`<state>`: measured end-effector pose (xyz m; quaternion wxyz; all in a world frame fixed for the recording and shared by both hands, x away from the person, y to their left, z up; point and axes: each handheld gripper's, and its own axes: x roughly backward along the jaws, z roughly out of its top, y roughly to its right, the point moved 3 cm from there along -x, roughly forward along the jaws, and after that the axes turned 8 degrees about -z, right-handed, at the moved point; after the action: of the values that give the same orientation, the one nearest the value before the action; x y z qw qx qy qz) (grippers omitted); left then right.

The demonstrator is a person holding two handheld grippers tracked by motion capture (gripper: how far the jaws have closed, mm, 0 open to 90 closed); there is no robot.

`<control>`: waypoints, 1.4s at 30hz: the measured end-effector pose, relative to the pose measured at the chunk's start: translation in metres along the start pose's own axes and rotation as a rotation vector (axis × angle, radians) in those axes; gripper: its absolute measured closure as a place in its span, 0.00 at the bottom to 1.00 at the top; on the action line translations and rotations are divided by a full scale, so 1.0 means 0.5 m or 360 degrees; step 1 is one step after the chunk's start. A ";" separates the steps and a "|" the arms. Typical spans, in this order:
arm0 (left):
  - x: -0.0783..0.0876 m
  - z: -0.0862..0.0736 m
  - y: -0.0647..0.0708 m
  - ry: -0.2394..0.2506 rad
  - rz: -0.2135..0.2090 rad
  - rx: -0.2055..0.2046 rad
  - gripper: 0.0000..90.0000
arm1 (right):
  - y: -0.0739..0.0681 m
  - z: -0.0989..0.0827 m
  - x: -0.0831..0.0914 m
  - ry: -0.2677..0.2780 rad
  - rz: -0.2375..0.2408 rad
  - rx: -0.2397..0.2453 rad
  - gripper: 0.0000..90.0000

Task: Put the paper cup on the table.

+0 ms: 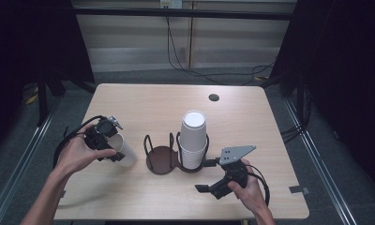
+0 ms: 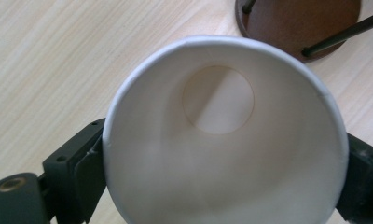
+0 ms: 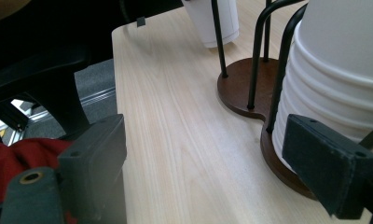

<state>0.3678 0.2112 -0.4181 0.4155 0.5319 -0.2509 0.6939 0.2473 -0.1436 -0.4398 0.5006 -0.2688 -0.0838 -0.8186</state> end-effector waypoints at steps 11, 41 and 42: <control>-0.025 0.022 0.003 -0.0024 0.0050 -0.0070 0.07 | 0.001 -0.002 0.001 -0.0001 -0.0008 -0.0007 0.15; -0.068 -0.012 -0.018 0.0041 0.0048 -0.0093 0.17 | 0.004 -0.003 0.001 -0.0017 -0.0051 -0.0004 0.15; -0.069 -0.015 -0.018 0.0048 0.0052 -0.0095 0.17 | 0.004 -0.003 0.002 -0.0016 -0.0057 -0.0006 0.15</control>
<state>0.3748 0.2113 -0.4541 0.4235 0.5044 -0.2740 0.7008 0.2482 -0.1461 -0.4407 0.4849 -0.2722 -0.0897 -0.8263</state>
